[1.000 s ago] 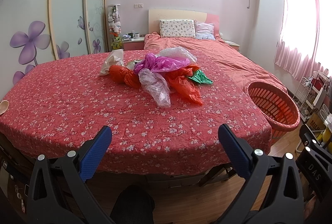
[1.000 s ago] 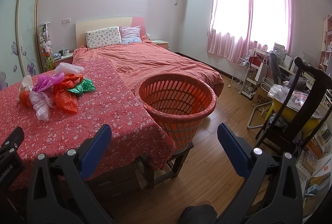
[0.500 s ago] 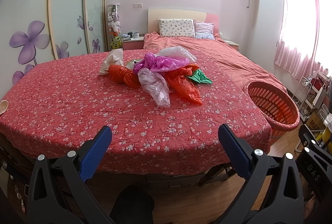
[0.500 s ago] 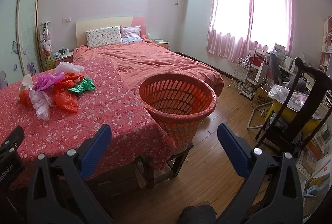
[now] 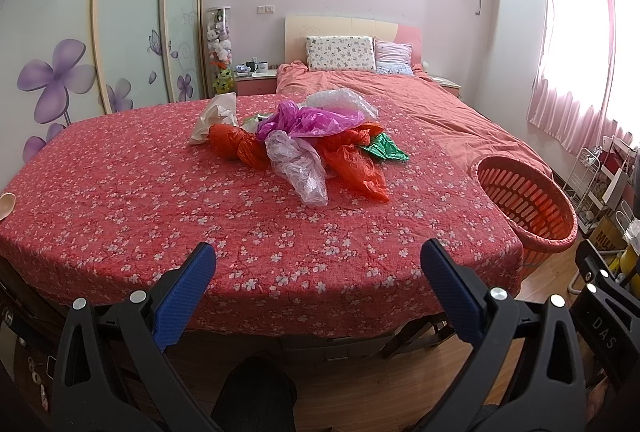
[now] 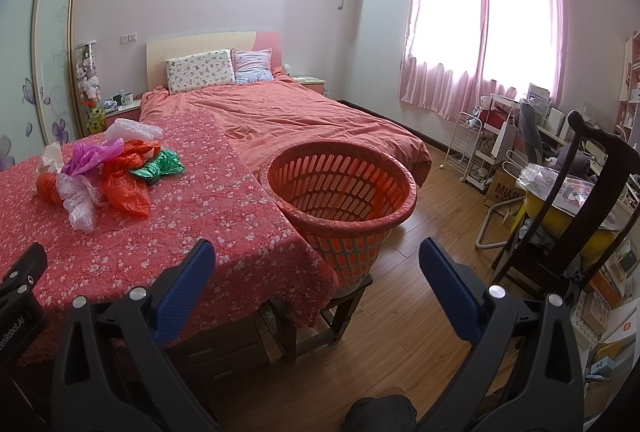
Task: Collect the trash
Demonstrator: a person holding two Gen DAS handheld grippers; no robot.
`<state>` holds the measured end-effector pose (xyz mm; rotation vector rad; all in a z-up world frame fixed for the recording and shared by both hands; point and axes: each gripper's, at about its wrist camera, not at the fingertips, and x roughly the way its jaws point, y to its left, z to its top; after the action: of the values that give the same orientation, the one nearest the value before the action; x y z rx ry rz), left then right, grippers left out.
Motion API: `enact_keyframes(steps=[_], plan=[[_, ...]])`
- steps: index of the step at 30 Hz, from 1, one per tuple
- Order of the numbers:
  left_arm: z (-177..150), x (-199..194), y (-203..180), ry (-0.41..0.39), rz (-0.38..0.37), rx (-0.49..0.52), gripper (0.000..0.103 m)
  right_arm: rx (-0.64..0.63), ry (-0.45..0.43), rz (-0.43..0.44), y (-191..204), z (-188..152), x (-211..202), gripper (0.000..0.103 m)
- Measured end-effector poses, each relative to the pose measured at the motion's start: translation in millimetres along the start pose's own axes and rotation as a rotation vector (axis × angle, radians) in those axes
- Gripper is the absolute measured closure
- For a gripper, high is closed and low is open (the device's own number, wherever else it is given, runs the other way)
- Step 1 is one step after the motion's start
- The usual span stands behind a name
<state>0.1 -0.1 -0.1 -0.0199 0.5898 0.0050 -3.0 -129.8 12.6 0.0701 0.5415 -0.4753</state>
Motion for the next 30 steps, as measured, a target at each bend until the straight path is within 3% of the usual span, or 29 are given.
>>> enact_keyframes(steps=[30], plan=[[-2.5, 3.6, -8.7, 0.014, 0.022, -0.009, 0.002, -0.010, -0.013, 0.007, 1.7, 1.1, 3.5, 0.004]])
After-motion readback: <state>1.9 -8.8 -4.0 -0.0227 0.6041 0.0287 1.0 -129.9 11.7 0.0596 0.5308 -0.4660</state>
